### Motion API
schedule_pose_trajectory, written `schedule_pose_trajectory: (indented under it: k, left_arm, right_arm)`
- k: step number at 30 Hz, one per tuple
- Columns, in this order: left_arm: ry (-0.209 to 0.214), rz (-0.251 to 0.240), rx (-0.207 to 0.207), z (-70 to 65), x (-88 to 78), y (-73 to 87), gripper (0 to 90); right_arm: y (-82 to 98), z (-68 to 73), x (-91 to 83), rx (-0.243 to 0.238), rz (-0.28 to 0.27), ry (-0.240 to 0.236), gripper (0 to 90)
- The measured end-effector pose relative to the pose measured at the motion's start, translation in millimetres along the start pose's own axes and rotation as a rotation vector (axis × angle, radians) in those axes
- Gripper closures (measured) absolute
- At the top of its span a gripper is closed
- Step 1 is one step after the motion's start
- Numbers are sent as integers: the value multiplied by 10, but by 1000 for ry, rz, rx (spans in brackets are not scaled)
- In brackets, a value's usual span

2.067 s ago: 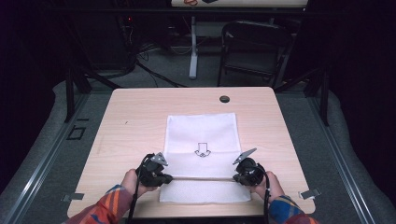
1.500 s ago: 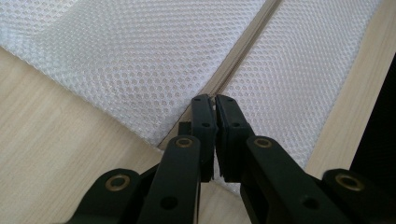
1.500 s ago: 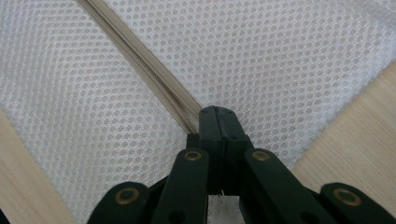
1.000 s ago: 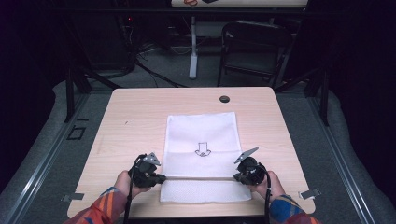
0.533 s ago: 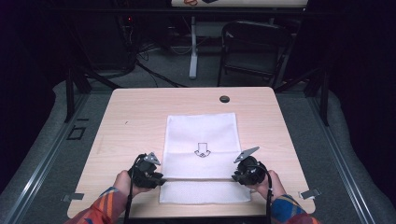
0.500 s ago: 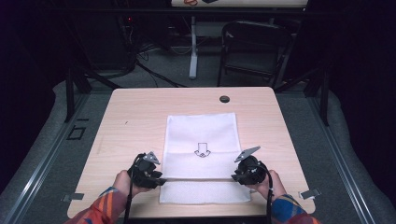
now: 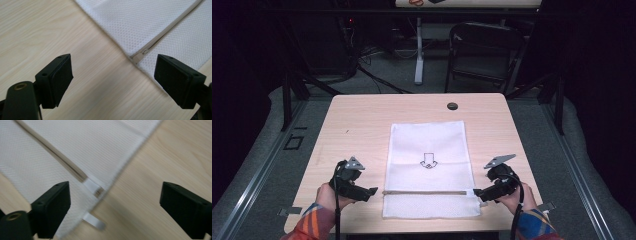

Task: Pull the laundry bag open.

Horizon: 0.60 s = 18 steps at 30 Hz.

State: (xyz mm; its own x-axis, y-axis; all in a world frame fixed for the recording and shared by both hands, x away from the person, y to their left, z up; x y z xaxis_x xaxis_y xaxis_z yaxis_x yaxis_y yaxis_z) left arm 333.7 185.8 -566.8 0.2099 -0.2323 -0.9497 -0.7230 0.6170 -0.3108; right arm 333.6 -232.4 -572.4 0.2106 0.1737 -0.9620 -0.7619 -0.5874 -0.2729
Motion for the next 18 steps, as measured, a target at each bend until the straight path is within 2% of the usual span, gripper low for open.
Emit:
schedule_pose_trajectory:
  k: [5, 8, 11, 14, 18]
  left_arm:
    - [-27, 1, -55, 122, -38, 97, 96]
    - [-33, 24, -67, 174, 3, 122, 63]
    - [-10, 54, -81, 212, 66, 145, 51]
    - [-12, 71, -93, 260, 108, 161, 36]
    - [-14, 78, -114, 323, 144, 184, 15]
  right_arm:
    - [173, -231, -62, 108, -14, 30, 17]
    - [257, -305, -66, 136, -16, 34, 0]
    - [333, -327, -19, 136, 8, 18, 0]
    - [372, -344, 48, 130, 38, 21, 0]
    - [374, -400, 82, 140, 35, 30, 0]
Point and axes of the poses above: each handheld gripper's, and its own axes: x roughly forward along the jaws, y roughly out of its underside, z roughly to its left, the point moved 7 cm from there along x, roughly forward along the jaws, and after that the axes turned 15 degrees about z, right-handed, at the moved point
